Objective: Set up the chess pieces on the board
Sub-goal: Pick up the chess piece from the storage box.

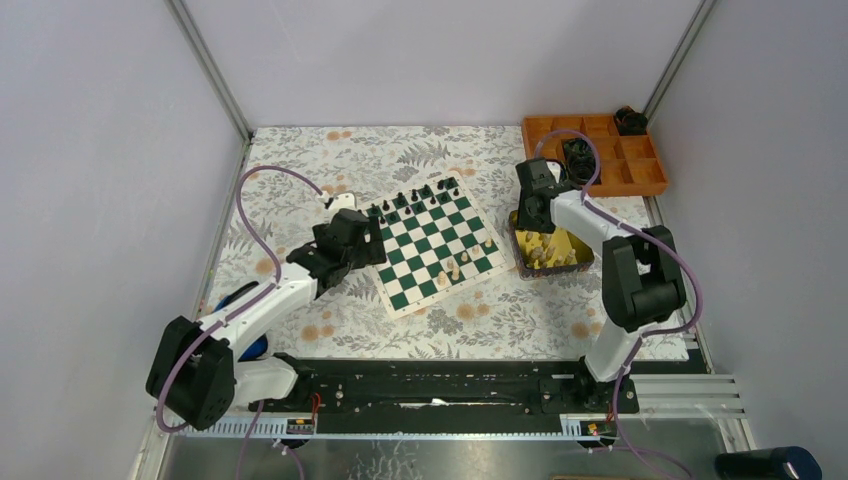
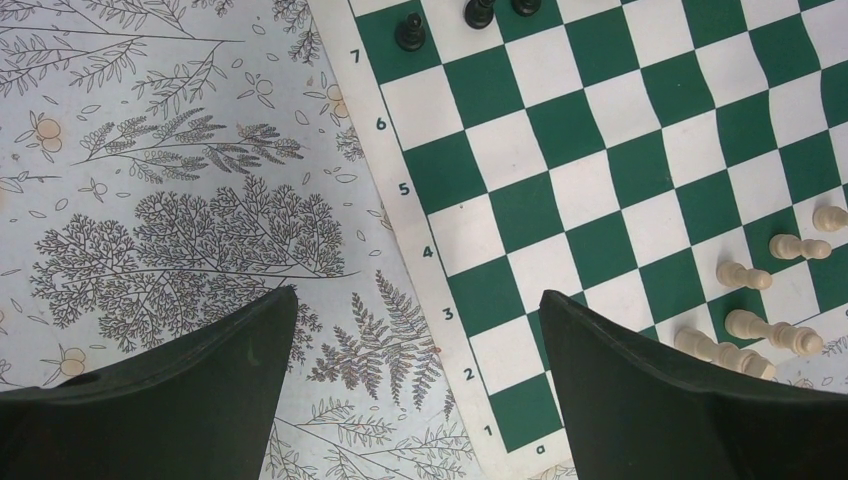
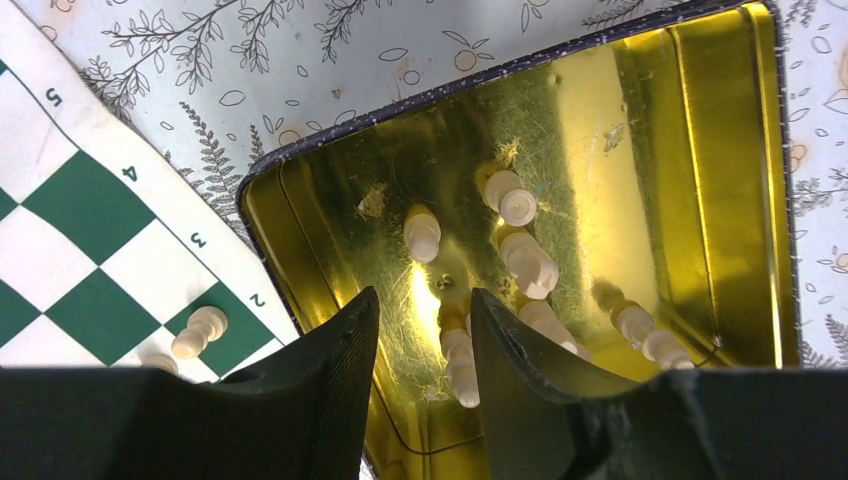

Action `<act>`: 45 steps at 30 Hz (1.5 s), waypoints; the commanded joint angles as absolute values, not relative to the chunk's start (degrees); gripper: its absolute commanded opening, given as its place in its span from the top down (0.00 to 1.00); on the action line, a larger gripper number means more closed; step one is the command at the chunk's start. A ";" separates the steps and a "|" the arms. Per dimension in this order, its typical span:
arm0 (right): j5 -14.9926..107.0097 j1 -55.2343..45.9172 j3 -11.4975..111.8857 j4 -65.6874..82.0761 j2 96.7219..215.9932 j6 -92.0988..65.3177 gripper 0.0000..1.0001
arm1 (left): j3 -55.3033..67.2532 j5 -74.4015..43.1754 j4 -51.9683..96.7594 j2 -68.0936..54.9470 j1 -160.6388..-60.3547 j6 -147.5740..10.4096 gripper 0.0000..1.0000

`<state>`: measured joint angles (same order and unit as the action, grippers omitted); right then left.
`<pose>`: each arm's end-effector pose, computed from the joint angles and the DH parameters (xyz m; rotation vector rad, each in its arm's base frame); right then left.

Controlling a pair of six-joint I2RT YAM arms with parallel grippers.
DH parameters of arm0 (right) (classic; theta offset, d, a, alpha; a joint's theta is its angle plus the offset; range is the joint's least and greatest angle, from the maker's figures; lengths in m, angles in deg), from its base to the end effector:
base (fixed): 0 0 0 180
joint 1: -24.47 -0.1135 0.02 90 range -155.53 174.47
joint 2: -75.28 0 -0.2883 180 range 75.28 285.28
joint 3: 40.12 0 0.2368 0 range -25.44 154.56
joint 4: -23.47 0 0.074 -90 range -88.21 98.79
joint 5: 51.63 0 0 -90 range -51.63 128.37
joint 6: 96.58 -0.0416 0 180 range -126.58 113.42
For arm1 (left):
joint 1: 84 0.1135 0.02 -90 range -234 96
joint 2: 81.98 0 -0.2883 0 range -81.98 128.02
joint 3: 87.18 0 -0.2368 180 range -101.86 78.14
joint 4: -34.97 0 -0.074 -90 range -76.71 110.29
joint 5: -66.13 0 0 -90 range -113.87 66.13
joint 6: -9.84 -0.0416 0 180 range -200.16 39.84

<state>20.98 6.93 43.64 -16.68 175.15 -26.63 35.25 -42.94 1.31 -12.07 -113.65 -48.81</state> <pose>0.3471 0.0967 0.2373 0.1699 2.4854 -0.1171 0.2075 -0.1025 0.2521 -0.1916 2.3146 -0.1398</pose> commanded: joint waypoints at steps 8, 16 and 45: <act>23.31 9.24 44.16 -12.82 179.14 -27.39 0.57 | 34.36 -44.34 3.81 -10.43 -114.14 -49.93 0.01; 23.89 10.05 45.51 -12.26 181.01 -26.84 0.59 | 34.15 -44.25 4.02 -9.26 -114.05 -50.05 0.01; 25.17 8.16 48.64 -15.28 173.27 -22.59 1.00 | 33.94 -43.45 4.30 -9.00 -113.88 -49.94 0.01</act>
